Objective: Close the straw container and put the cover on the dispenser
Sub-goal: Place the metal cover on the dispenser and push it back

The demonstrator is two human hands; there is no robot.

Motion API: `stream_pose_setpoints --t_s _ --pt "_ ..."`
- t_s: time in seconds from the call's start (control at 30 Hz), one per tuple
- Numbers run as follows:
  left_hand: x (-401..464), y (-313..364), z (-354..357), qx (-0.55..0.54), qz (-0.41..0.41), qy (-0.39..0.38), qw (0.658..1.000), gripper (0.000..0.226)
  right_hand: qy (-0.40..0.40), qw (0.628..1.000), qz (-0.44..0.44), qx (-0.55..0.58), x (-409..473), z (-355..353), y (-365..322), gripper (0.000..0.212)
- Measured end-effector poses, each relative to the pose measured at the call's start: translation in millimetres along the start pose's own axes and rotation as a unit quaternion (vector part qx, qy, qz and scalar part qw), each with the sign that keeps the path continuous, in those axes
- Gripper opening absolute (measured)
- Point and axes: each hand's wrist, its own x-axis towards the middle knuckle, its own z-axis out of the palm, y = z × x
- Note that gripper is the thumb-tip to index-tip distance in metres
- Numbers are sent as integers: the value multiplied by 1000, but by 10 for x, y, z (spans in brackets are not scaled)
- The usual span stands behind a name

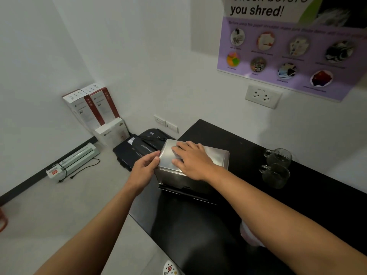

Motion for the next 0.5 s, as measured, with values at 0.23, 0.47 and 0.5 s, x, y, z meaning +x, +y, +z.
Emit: stream_pose_setpoints --t_s 0.23,0.47,0.5 --pt "24 -24 -29 -15 -2 -12 1000 27 7 1000 3 11 -11 4 7 53" --pt "44 138 41 141 59 1 988 32 2 995 31 97 -142 -134 171 59" --pt "52 188 67 186 81 1 979 35 8 996 39 79 -189 -145 225 57"
